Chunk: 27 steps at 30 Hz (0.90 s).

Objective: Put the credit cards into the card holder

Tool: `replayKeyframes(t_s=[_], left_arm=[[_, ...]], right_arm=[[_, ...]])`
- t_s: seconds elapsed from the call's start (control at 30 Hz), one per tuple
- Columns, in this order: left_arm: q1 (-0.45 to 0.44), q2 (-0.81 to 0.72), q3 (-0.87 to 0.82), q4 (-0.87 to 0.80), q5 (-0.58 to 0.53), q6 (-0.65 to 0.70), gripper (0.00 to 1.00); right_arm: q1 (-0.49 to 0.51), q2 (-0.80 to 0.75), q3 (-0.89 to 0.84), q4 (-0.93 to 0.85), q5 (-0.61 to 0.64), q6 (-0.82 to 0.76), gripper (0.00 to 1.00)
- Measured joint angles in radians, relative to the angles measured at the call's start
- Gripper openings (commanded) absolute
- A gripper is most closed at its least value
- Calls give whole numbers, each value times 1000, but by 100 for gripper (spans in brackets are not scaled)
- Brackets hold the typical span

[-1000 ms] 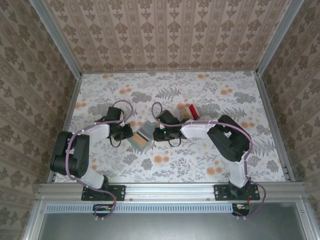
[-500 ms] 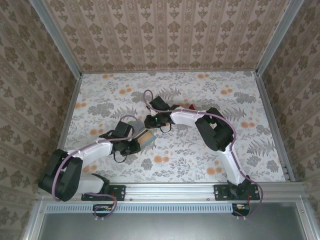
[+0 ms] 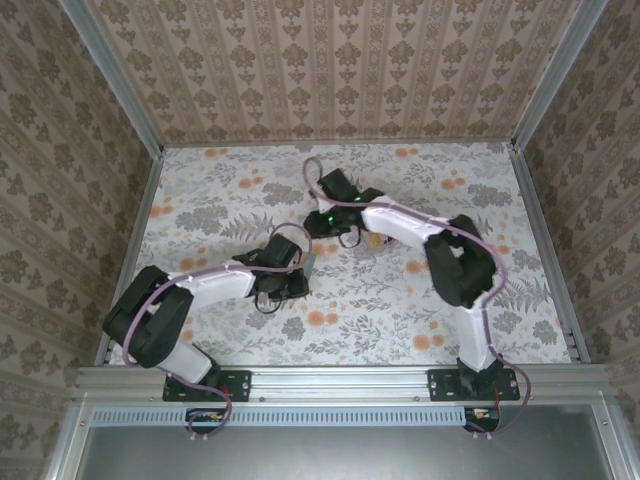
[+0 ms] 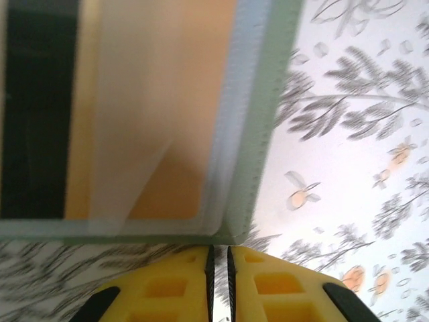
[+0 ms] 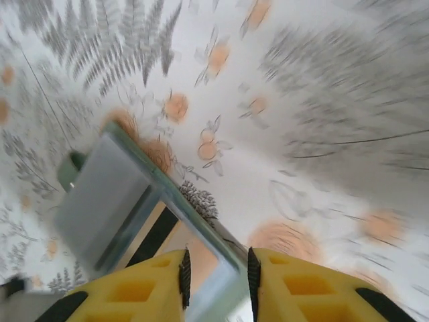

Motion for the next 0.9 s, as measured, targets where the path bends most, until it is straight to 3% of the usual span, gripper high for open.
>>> replayKeyframes(t_s=[0.23,0.4,0.6,0.9], left_arm=[[-2,34,142,3,4,37,31],[-3,57,248,-11,5,77,43],[-11,143,381,-9,26,102,50],[-18,315,482,25,104,102,51]], right_arm=[[-148,-328,-127,-28,57,-22,42],[-272,-446,-239,-53,79,-32,47],[-388,-467,-403,-24,87,-31,50],[-394,-380,-436,21,54,-31,52]])
